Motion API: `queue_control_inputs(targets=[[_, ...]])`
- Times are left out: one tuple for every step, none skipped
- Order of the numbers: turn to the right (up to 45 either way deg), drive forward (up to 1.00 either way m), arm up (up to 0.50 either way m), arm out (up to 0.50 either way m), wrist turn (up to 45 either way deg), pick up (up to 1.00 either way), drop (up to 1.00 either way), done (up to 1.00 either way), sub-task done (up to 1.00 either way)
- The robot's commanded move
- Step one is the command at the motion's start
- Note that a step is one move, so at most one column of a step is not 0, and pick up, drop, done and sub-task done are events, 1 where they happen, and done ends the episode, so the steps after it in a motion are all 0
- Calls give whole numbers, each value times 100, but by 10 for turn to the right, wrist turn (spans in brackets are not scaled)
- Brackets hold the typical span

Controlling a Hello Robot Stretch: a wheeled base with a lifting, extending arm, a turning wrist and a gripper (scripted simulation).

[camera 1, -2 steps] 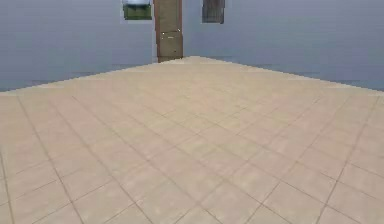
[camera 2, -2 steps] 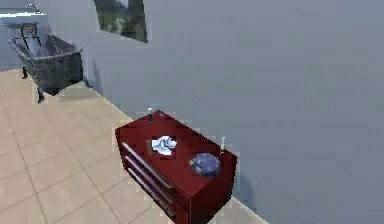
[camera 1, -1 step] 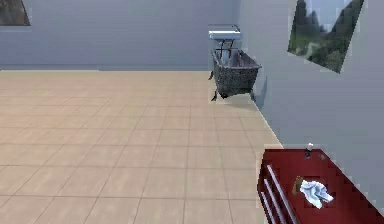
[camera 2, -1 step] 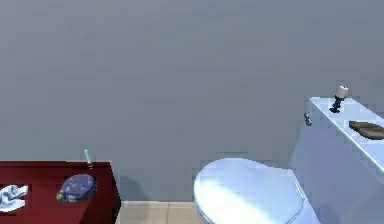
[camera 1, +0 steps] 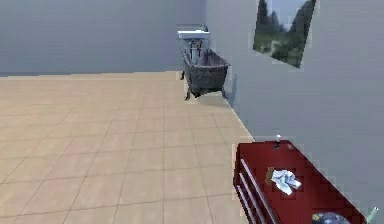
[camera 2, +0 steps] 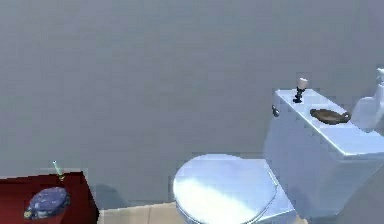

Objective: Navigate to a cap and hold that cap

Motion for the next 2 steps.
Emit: queue_control_inputs(targets=[[0, 30, 0, 0, 0, 0, 0, 0, 0], [-270, 0, 0, 0, 0, 0, 0, 0, 0]])
